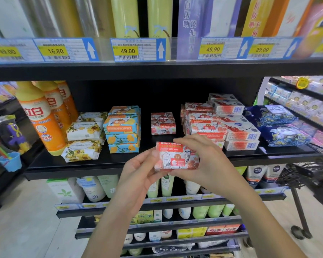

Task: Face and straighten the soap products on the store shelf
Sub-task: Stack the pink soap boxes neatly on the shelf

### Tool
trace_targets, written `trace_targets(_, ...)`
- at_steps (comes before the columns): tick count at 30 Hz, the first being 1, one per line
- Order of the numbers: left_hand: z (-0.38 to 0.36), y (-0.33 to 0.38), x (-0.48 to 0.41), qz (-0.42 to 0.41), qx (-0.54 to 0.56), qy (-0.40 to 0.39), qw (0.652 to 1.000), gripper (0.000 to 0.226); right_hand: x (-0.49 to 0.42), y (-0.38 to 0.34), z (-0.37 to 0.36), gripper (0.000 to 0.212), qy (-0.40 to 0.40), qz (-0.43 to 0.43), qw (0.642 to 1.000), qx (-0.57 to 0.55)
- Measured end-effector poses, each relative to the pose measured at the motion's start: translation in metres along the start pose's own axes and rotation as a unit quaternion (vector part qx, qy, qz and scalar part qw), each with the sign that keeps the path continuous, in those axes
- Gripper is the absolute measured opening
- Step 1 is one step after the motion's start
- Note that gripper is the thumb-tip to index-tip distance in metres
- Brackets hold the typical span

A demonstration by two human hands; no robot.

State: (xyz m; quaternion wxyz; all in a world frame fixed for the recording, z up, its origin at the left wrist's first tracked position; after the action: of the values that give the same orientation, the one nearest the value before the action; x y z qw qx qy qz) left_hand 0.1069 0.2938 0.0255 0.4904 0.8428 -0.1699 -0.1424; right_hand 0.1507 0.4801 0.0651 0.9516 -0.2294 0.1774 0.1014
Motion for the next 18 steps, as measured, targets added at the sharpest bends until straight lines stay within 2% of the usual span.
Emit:
trace_targets(3,0.004,0.000,-0.009,-0.019,-0.039,0.017,0.999,0.039,-0.006,0.003,0.020,0.079,0.011,-0.017,1.000,-0.012)
trace_targets(5,0.015,-0.005,-0.019,-0.055,-0.171,0.047,0.983,0.031,-0.013,0.009,0.034,0.079,0.029,-0.028,0.999,-0.003)
trace_targets(6,0.022,-0.008,-0.024,-0.075,-0.255,0.059,0.962,0.032,-0.018,0.012,0.041,0.079,0.037,-0.037,0.999,-0.002)
trace_targets(8,0.037,-0.016,-0.034,-0.114,-0.423,0.055,0.897,0.041,-0.030,0.020,0.053,0.075,0.043,-0.060,0.997,-0.010)
trace_targets(10,0.048,-0.024,-0.041,-0.129,-0.529,0.030,0.838,0.049,-0.045,0.031,0.065,0.072,0.033,-0.084,0.996,-0.018)
trace_targets(14,0.063,-0.044,-0.052,-0.141,-0.629,-0.002,0.764,0.058,-0.074,0.061,0.079,0.072,0.007,-0.115,0.993,-0.029)
trace_targets(18,0.066,-0.050,-0.055,-0.180,-0.617,0.023,0.766,0.046,-0.098,0.087,0.084,0.067,-0.024,-0.127,0.992,-0.015)
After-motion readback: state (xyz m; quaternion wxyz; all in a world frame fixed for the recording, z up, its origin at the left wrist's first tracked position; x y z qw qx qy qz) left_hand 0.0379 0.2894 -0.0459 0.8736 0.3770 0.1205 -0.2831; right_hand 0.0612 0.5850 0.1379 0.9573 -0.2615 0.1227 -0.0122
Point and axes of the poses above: each hand's wrist, its own x-axis away from the middle knuckle, its own z-axis out of the back of the hand, y = z × x, the point moved 1 cm from there along -x, towards the middle knuckle, and after that the axes turned 7 degrees about x, right-handed, at the moved point
